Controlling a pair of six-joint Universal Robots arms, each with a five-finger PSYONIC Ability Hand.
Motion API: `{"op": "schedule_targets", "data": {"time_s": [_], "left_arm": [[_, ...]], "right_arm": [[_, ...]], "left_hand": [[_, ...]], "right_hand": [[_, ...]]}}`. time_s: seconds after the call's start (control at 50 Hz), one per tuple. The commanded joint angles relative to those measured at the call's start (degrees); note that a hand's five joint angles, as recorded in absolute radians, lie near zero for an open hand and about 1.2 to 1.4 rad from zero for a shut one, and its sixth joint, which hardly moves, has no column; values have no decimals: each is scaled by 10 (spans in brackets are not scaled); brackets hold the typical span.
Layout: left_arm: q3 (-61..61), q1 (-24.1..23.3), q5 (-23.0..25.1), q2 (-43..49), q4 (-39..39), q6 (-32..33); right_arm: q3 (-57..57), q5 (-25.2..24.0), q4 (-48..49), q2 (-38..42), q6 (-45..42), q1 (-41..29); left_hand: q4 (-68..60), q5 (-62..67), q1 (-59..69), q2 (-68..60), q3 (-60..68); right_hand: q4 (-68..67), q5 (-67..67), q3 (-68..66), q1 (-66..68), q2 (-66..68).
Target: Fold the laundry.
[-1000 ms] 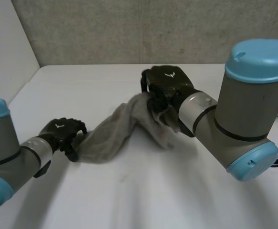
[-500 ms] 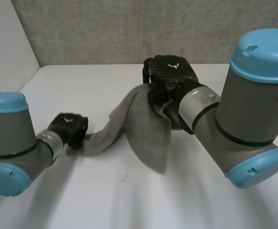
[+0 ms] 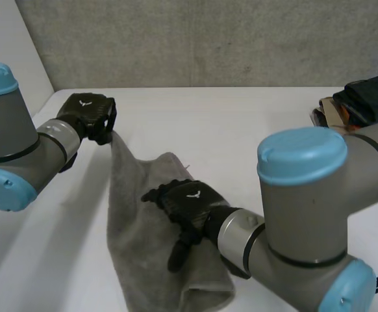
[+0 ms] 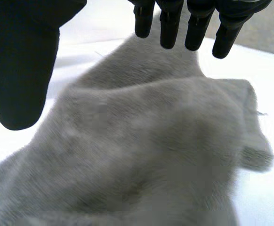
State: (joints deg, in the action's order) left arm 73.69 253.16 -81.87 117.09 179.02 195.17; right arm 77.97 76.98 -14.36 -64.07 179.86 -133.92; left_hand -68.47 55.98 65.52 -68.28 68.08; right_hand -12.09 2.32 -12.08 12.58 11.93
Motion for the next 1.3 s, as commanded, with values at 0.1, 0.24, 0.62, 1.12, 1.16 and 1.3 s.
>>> {"op": "schedule_targets", "data": {"time_s": [0.1, 0.24, 0.62, 1.12, 1.16, 1.3], "left_arm": [[76, 25, 54, -62, -21, -1], [132, 24, 87, -141, -58, -1], [189, 9, 109, -295, -73, -30], [25, 2, 51, -173, -33, -52], [29, -4, 44, -162, -33, -64], [44, -8, 15, -86, -25, -132]], "right_arm": [[-132, 34, -82, -6, -153, 111], [-253, 12, -73, 110, -166, 110], [-539, 1, -39, 413, -152, 36], [-324, 65, 151, 53, -112, 126], [-284, 56, 152, 33, -115, 126], [-199, 44, 188, 8, -137, 121]], "left_hand": [[-115, 140, 145, -117, 119], [-115, 140, 145, -117, 119], [-115, 140, 145, -117, 119], [-45, 70, 75, -47, 49], [228, -203, -198, 226, -224], [585, -560, -555, 583, -581]], "right_hand": [[21, -23, 21, -26, -19], [21, -23, 21, -26, -19], [-71, 69, -72, 67, 73], [-679, 677, -679, 674, 681], [-679, 677, -679, 674, 681], [-679, 677, -679, 674, 681]]}}
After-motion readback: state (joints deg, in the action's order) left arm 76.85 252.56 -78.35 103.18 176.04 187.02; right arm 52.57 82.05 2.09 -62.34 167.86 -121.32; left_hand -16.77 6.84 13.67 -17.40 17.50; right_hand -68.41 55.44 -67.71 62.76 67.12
